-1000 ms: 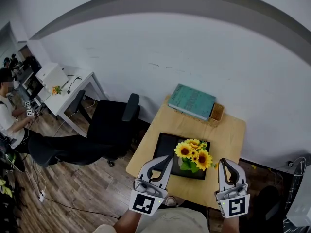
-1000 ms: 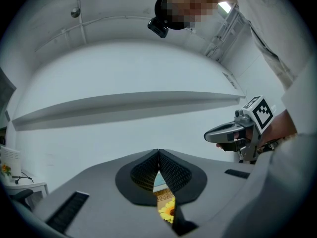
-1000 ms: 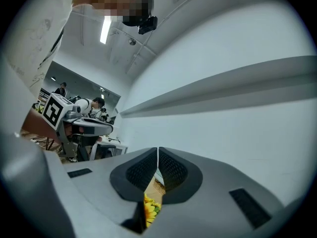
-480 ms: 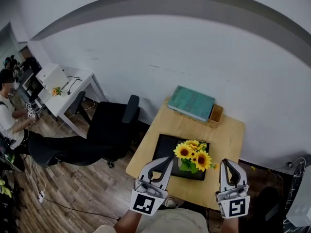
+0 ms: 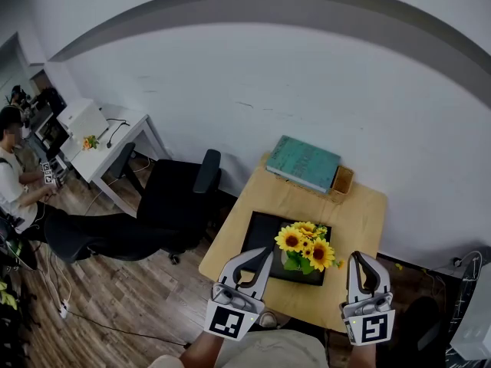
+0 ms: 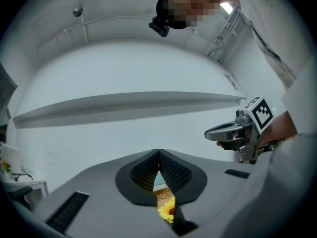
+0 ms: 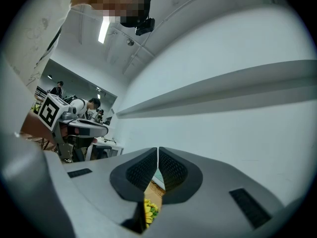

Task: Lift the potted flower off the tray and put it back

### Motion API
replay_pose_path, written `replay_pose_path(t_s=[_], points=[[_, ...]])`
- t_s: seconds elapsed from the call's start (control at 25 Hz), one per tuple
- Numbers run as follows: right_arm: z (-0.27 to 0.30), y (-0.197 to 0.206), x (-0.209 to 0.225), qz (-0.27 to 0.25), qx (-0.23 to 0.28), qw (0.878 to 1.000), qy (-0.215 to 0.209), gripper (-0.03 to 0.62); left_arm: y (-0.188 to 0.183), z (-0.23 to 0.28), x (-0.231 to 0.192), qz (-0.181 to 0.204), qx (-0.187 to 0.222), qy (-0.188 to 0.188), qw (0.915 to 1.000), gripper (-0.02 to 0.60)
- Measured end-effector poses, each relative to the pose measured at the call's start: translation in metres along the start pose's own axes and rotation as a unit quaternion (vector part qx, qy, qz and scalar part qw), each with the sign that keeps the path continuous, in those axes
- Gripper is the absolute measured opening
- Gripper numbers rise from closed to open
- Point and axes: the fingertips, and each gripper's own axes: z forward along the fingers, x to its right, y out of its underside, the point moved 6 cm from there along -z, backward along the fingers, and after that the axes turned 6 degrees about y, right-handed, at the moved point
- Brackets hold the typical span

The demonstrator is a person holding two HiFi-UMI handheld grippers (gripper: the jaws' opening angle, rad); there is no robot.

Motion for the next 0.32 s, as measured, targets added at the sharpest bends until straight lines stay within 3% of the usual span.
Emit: replay_pose_path(t_s=[0.12, 0.32], points=[[0.0014, 0.0001, -0.0002, 0.001, -0.001, 1.0, 0.002, 0.023, -0.0032, 0.0009, -0.0022, 0.013, 0.012, 0.002, 0.9999, 0.006], [0.0029, 0.0015, -0.0012, 0.001, 0.001, 1.0, 0.001, 0.023, 0.0042, 0.0004, -0.0016, -0.013, -0.005, 0.0, 0.9999, 0.006]])
